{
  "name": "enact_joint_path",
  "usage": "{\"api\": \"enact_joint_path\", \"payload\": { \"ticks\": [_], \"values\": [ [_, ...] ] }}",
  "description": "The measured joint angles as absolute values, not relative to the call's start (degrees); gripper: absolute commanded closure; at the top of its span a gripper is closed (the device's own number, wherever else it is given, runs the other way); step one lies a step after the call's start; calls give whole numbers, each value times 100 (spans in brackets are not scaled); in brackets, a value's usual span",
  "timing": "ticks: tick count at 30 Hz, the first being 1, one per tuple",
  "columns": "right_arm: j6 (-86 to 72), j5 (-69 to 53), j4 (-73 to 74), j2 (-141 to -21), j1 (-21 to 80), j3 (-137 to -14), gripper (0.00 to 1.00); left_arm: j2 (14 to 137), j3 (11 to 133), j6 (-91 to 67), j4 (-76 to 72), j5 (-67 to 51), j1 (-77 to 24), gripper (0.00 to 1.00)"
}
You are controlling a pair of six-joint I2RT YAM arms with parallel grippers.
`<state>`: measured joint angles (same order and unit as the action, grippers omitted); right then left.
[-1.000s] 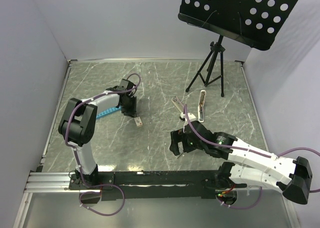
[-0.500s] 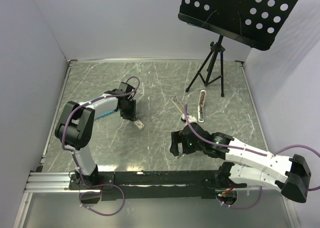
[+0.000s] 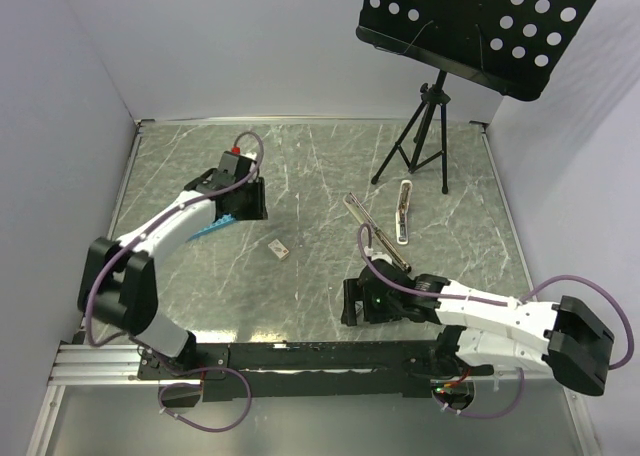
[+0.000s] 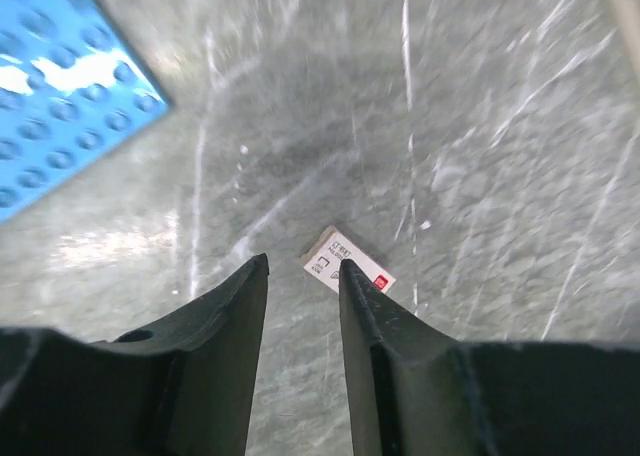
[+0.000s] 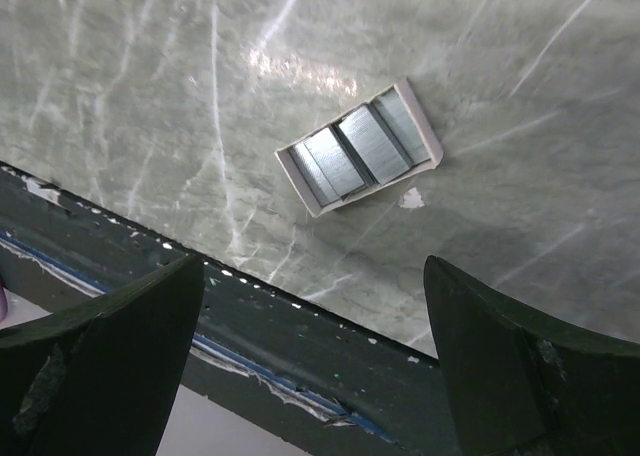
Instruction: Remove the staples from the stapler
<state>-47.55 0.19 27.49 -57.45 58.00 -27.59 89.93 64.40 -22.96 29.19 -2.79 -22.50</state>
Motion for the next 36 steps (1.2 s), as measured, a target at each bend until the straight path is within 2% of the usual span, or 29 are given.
{"api": "enact_joint_path", "payload": {
  "ticks": [11,23,30,36],
  "values": [
    [-5019,-99,2058,-6462,5892,-2810,3,7478,5815,-2276,2414,270,-2239,54],
    [-5131,233,1527,-7474,6077,-3402,3,7376,5739,-2270,2329,392,-2239,53],
    [-4497,646,1608,-8396,6077,-4250,3,7321,5701,-2261,2296,423,-2241,53],
    [-3627,751,2333,-8103,6077,-4576,5,7321,5695,-2261,2296,438,-2241,53]
  ]
}}
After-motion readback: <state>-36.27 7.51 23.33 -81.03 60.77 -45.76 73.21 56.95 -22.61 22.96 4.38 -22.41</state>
